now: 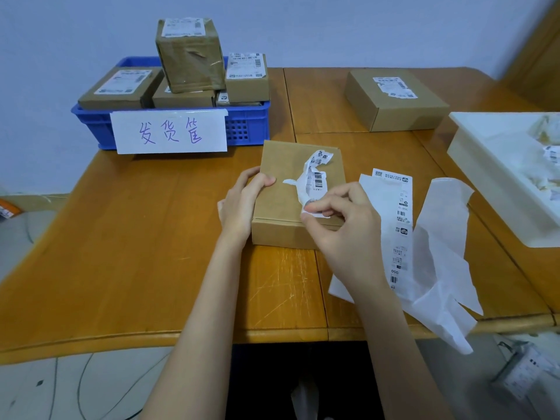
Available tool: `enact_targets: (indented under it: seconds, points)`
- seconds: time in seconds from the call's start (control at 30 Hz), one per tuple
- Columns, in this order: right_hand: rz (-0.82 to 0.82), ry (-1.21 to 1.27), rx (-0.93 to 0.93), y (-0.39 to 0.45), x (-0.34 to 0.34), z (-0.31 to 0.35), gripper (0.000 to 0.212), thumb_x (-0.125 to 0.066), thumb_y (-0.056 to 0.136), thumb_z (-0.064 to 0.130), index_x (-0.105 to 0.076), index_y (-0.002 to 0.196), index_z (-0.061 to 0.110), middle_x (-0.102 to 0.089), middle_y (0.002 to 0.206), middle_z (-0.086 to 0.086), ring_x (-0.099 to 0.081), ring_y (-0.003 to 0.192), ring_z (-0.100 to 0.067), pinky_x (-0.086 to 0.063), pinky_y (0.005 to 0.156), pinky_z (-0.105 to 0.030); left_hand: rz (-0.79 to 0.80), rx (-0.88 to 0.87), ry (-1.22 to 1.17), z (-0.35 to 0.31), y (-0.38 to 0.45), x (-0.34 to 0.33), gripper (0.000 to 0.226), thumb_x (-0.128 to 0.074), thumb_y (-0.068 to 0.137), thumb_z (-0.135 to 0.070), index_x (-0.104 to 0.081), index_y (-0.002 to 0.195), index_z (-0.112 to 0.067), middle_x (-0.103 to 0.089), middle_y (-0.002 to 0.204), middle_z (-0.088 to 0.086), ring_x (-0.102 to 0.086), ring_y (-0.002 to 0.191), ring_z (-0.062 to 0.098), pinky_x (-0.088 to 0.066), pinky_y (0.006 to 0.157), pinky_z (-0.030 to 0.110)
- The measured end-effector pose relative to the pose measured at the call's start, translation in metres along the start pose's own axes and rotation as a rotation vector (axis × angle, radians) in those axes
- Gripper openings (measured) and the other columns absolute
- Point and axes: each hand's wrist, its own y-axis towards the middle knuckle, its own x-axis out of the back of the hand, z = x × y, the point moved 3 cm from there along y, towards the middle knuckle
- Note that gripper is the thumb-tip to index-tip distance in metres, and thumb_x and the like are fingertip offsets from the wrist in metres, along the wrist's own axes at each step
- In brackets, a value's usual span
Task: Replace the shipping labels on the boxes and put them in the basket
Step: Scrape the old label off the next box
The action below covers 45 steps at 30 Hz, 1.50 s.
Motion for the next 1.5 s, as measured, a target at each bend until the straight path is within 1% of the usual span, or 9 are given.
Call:
enact_targets:
  seconds: [0.13, 0.23, 0.4, 0.57, 0.83, 1.0, 1.2, 1.33, 1.5]
  points:
    - [-0.003, 0.005, -0.113, 0.002, -0.002, 0.004, 0.009, -0.079, 0.078, 0.013, -0.074, 0.073, 0.018, -0.048, 0.084, 0.014, -0.048, 0.079, 0.003, -0.036, 0.069, -0.006, -0.001, -0.006, 0.003, 0.001, 0.000, 0.001, 0.055, -0.039, 0.073, -0.064, -0.055, 0.119, -0.040, -0.062, 0.111, -0.012, -0.051, 0.111, 0.015, -0.025, 0.106, 0.042]
    - [0.015, -0.141, -0.090, 0.002, -0.005, 0.009, 0.009, -0.073, 0.083, 0.016, -0.069, 0.074, 0.018, -0.042, 0.083, 0.016, -0.046, 0.081, -0.002, -0.037, 0.074, -0.020, -0.002, -0.003, 0.002, 0.001, 0.000, 0.001, 0.058, -0.039, 0.073, -0.064, -0.056, 0.122, -0.039, -0.063, 0.113, -0.011, -0.051, 0.113, 0.016, -0.025, 0.107, 0.042]
    - [0.014, -0.387, 0.030, 0.000, -0.013, 0.012, 0.008, -0.064, 0.088, 0.016, -0.063, 0.082, 0.012, -0.040, 0.096, 0.006, -0.049, 0.097, -0.021, -0.034, 0.081, -0.030, 0.008, 0.005, -0.002, 0.002, 0.001, 0.001, 0.056, -0.039, 0.072, -0.064, -0.056, 0.120, -0.041, -0.061, 0.112, -0.013, -0.049, 0.113, 0.016, -0.024, 0.104, 0.039]
    - [0.013, -0.335, -0.054, 0.006, -0.015, 0.005, 0.006, -0.059, 0.093, 0.015, -0.061, 0.089, 0.011, -0.044, 0.104, -0.002, -0.047, 0.102, -0.022, -0.040, 0.087, -0.034, 0.010, 0.015, -0.030, 0.000, 0.001, 0.001, 0.058, -0.043, 0.071, -0.063, -0.062, 0.120, -0.037, -0.063, 0.111, -0.014, -0.050, 0.112, 0.014, -0.023, 0.108, 0.042]
    - [0.149, 0.088, -0.241, 0.018, 0.013, -0.002, 0.016, -0.059, 0.094, 0.018, -0.073, 0.084, 0.018, -0.056, 0.104, 0.002, -0.052, 0.085, 0.009, -0.038, 0.073, -0.004, 0.001, -0.009, -0.026, 0.001, -0.002, 0.001, 0.062, -0.040, 0.073, -0.067, -0.060, 0.124, -0.037, -0.062, 0.114, -0.012, -0.050, 0.112, 0.014, -0.024, 0.103, 0.038]
    - [0.123, 0.016, -0.093, 0.011, 0.015, -0.002, 0.003, -0.077, 0.081, 0.016, -0.074, 0.082, 0.017, -0.052, 0.100, 0.001, -0.050, 0.091, 0.007, -0.039, 0.080, -0.005, -0.001, -0.018, -0.028, 0.000, -0.002, 0.001, 0.064, -0.039, 0.073, -0.066, -0.058, 0.126, -0.037, -0.062, 0.115, -0.011, -0.050, 0.112, 0.014, -0.024, 0.099, 0.036]
    - [0.025, -0.095, -0.041, 0.011, -0.002, -0.011, 0.007, -0.064, 0.089, 0.005, -0.066, 0.083, 0.009, -0.043, 0.100, 0.004, -0.046, 0.093, 0.003, -0.036, 0.080, -0.003, 0.001, 0.005, -0.023, 0.000, -0.001, 0.001, 0.063, -0.042, 0.071, -0.067, -0.060, 0.124, -0.037, -0.062, 0.114, -0.011, -0.049, 0.115, 0.017, -0.024, 0.104, 0.039]
    - [-0.056, -0.071, -0.094, 0.013, -0.006, -0.011, 0.007, -0.062, 0.090, 0.005, -0.064, 0.085, 0.010, -0.041, 0.102, 0.005, -0.047, 0.089, 0.005, -0.038, 0.078, -0.005, -0.008, 0.024, -0.037, 0.002, 0.001, 0.000, 0.072, -0.042, 0.061, -0.076, -0.062, 0.120, -0.038, -0.062, 0.114, -0.011, -0.047, 0.117, 0.020, -0.025, 0.094, 0.036]
    - [-0.083, 0.094, -0.124, 0.010, 0.001, -0.014, 0.012, -0.060, 0.093, 0.009, -0.071, 0.087, 0.012, -0.050, 0.104, 0.001, -0.050, 0.089, 0.008, -0.039, 0.077, -0.006, -0.016, 0.013, -0.017, 0.003, -0.001, 0.000, 0.062, -0.038, 0.072, -0.067, -0.054, 0.125, -0.039, -0.055, 0.102, -0.018, -0.044, 0.106, 0.013, -0.026, 0.106, 0.041]
